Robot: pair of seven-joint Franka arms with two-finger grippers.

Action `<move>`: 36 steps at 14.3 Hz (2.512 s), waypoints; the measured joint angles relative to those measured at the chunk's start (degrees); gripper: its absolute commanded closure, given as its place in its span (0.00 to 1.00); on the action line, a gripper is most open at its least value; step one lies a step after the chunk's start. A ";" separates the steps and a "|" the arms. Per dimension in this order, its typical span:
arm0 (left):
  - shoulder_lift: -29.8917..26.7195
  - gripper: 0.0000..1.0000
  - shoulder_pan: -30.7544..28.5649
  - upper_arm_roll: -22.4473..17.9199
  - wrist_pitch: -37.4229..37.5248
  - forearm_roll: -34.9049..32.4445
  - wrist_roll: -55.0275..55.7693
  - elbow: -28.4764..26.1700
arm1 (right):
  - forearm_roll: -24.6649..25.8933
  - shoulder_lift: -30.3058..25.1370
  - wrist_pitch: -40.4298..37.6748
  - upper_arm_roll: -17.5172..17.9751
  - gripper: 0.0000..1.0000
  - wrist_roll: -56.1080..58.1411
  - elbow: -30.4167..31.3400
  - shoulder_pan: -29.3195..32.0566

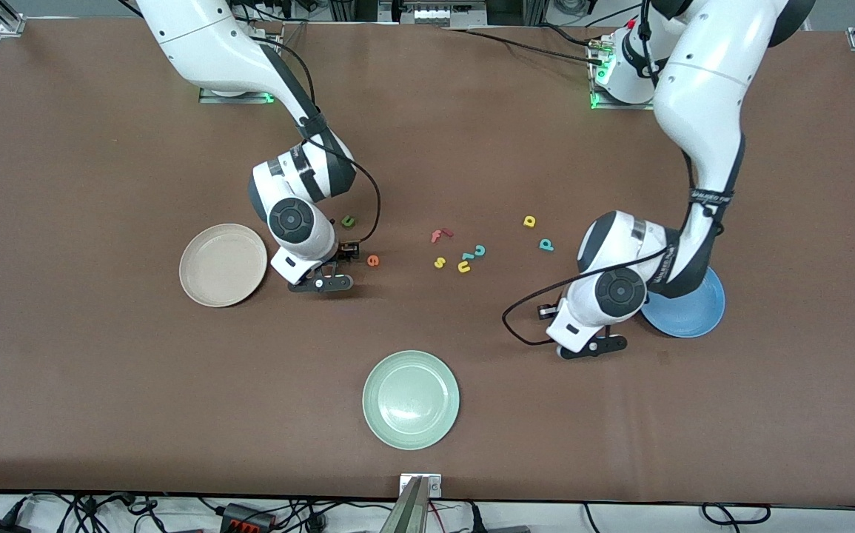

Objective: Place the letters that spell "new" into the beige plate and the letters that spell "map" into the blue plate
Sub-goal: 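Carry the blue m onto the blue plate with the left gripper, then drop the pink m on the beige plate while the left gripper withdraws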

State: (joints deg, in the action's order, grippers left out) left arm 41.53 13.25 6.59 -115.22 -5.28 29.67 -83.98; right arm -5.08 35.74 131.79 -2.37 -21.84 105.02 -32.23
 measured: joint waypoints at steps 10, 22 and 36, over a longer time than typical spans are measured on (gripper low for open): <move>-5.00 0.85 -11.43 -0.73 9.78 -1.58 -23.80 -0.10 | 2.44 0.44 0.40 -0.13 0.79 -0.24 -0.18 -0.22; -6.88 0.58 -18.95 0.95 0.92 -2.83 -29.27 -13.57 | 3.50 -7.43 -14.13 -11.54 0.95 1.44 -1.51 1.82; -14.32 0.00 -20.63 12.72 4.19 -2.84 -18.53 -18.48 | 3.72 -3.58 -13.22 -14.95 0.00 2.41 0.09 3.72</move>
State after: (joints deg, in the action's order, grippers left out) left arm 27.21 -7.38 19.31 -111.04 -8.11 11.14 -102.47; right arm -1.36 32.17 118.56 -17.33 -19.43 105.12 -28.51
